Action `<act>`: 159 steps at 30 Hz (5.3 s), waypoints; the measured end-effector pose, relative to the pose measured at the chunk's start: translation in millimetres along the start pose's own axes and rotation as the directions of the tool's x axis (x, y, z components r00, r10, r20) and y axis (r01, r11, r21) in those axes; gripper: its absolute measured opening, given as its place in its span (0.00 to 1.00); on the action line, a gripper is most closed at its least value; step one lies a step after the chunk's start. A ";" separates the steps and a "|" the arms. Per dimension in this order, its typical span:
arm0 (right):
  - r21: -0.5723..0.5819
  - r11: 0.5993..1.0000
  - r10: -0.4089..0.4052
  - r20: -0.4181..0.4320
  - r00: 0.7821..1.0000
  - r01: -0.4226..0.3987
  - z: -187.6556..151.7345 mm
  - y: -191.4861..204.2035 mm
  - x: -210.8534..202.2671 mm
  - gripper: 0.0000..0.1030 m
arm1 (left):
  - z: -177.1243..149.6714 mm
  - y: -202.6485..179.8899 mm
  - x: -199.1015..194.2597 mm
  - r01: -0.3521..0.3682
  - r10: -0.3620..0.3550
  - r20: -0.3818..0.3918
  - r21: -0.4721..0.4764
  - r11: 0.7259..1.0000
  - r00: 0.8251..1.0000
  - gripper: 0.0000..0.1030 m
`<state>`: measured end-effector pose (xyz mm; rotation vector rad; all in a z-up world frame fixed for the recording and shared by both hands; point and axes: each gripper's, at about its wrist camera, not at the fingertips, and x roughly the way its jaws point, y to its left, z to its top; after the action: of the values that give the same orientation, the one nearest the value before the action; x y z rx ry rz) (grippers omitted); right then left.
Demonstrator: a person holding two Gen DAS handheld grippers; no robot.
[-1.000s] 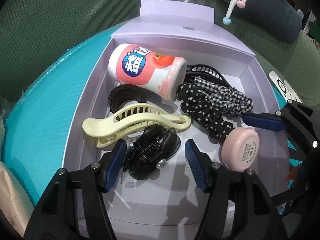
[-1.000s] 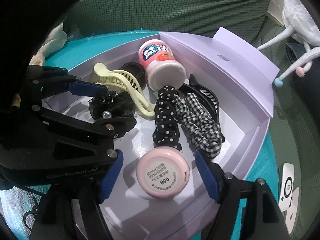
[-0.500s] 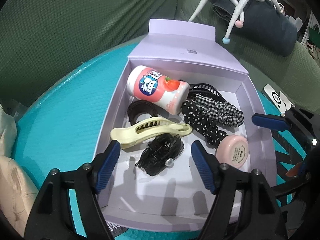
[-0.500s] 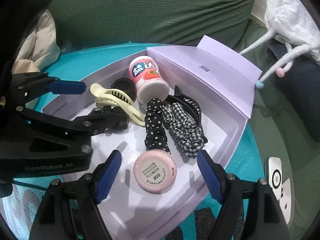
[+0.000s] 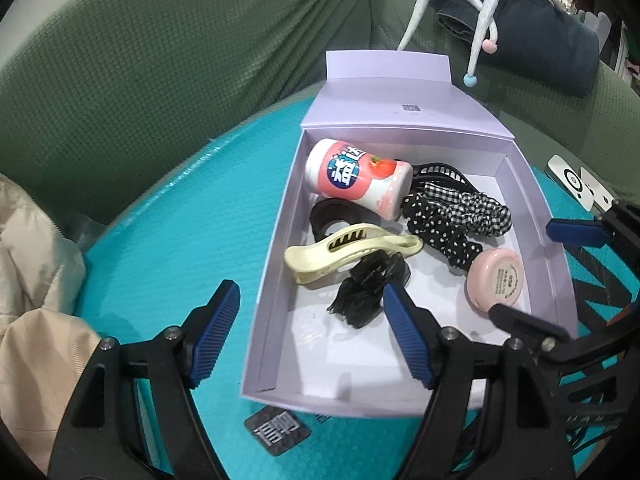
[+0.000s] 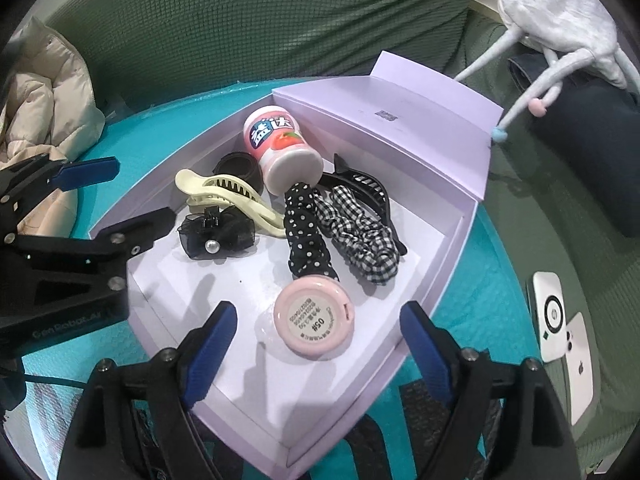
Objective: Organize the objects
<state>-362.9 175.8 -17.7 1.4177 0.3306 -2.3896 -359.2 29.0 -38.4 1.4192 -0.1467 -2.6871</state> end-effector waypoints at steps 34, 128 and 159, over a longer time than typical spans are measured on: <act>0.094 0.995 -0.062 0.190 0.980 0.044 -51.9 34.5 -150.5 0.99 | -57.3 7.5 -166.4 -0.080 0.074 0.159 0.036 0.996 0.984 0.71; 0.128 0.992 -0.020 0.250 0.968 -0.013 -218.4 90.2 -249.1 0.99 | -209.1 -28.0 -288.4 -0.035 0.026 0.190 0.044 0.998 0.981 0.71; 0.119 0.993 -0.009 0.218 0.976 -0.018 -219.4 88.2 -236.4 0.99 | -211.3 -30.8 -277.7 -0.028 0.020 0.162 0.047 0.999 0.987 0.77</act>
<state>-46.9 216.0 83.9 1.1852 0.1286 -2.5689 -30.1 88.0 65.9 1.2020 -0.2417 -2.7950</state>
